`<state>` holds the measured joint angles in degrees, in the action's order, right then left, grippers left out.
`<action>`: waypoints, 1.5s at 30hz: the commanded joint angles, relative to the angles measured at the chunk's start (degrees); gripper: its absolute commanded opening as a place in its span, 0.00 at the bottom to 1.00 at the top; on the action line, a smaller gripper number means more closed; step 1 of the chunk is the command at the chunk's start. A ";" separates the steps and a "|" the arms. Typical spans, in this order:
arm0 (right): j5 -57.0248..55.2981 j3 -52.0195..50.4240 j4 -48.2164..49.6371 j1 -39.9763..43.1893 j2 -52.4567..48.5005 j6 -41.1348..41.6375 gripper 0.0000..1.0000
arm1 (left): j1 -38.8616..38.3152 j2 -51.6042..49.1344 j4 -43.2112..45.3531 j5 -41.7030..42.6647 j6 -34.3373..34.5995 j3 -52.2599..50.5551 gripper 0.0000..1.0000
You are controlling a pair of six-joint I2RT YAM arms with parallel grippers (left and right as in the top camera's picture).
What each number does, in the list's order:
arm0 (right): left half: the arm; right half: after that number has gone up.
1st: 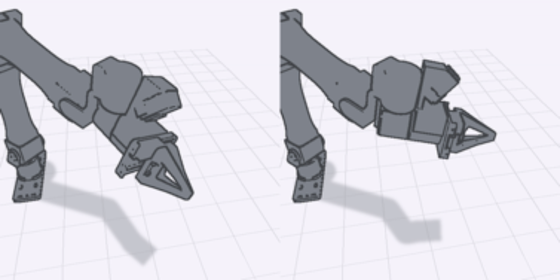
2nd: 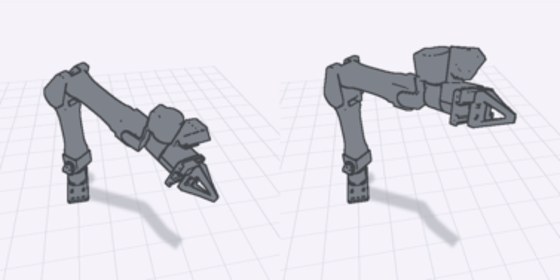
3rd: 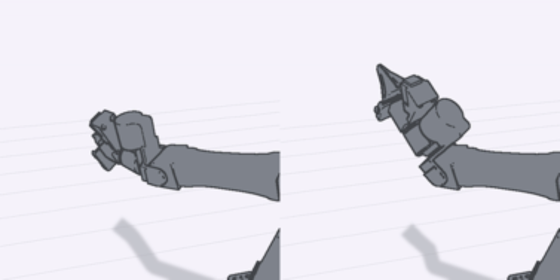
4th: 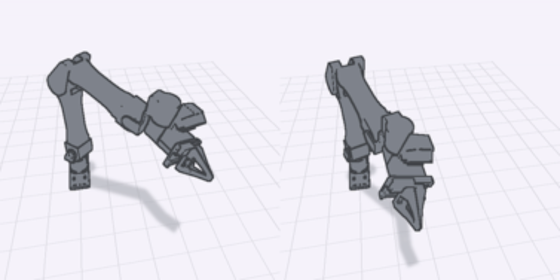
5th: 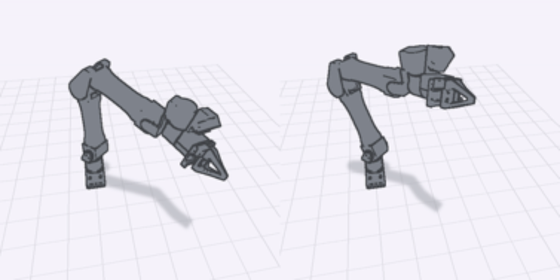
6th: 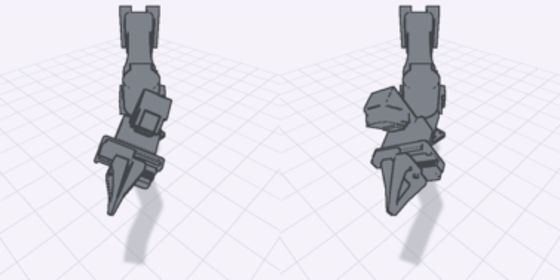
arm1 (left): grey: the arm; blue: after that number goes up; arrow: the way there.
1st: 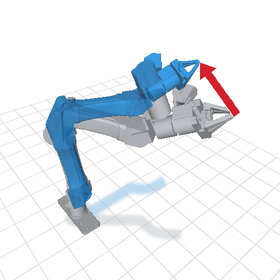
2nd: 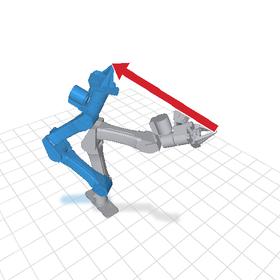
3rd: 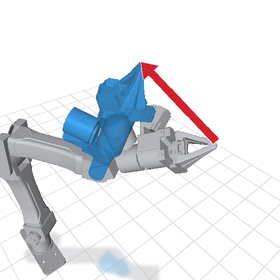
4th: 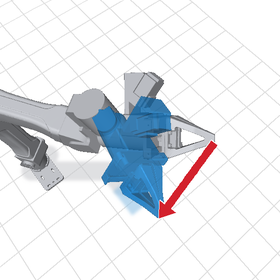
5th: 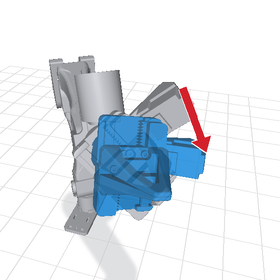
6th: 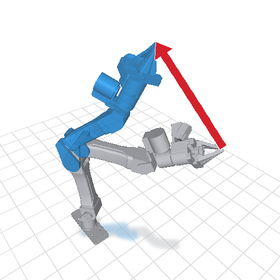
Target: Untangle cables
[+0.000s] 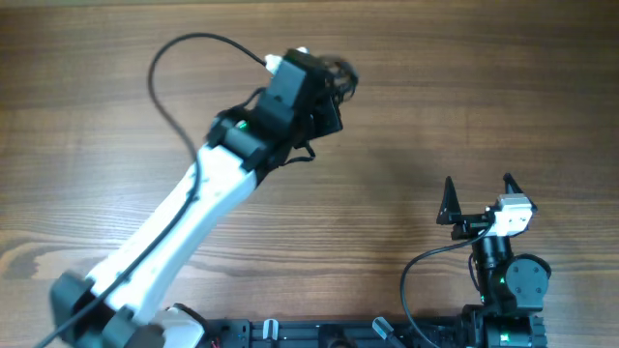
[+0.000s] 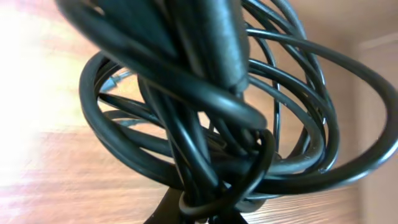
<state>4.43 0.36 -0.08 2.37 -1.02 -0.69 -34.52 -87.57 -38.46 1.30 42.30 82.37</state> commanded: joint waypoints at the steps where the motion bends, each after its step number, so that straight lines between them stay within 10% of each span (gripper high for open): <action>1: -0.57 -0.07 0.13 0.22 0.22 0.79 1.00 | 0.31 3.26 1.90 -1.20 -0.31 0.85 0.04; 9: -0.57 -0.07 0.13 0.22 0.22 0.76 1.00 | 0.31 -0.24 -3.45 -7.28 -0.31 0.79 0.74; 17: -0.57 -0.07 0.13 0.22 0.22 0.79 1.00 | 0.31 -10.56 -7.72 -7.26 -0.31 0.79 1.00; 34: -0.57 -0.07 0.13 0.22 0.22 0.79 1.00 | 5.01 -20.57 -5.22 -19.37 -0.28 0.79 0.84; 45: -0.57 -0.07 0.13 0.22 0.22 0.79 1.00 | 6.91 -26.69 3.50 -12.92 0.15 0.79 0.78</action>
<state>4.43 0.36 -0.05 2.37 -1.02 -0.69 -27.68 -113.27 -36.99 -12.38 42.33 82.56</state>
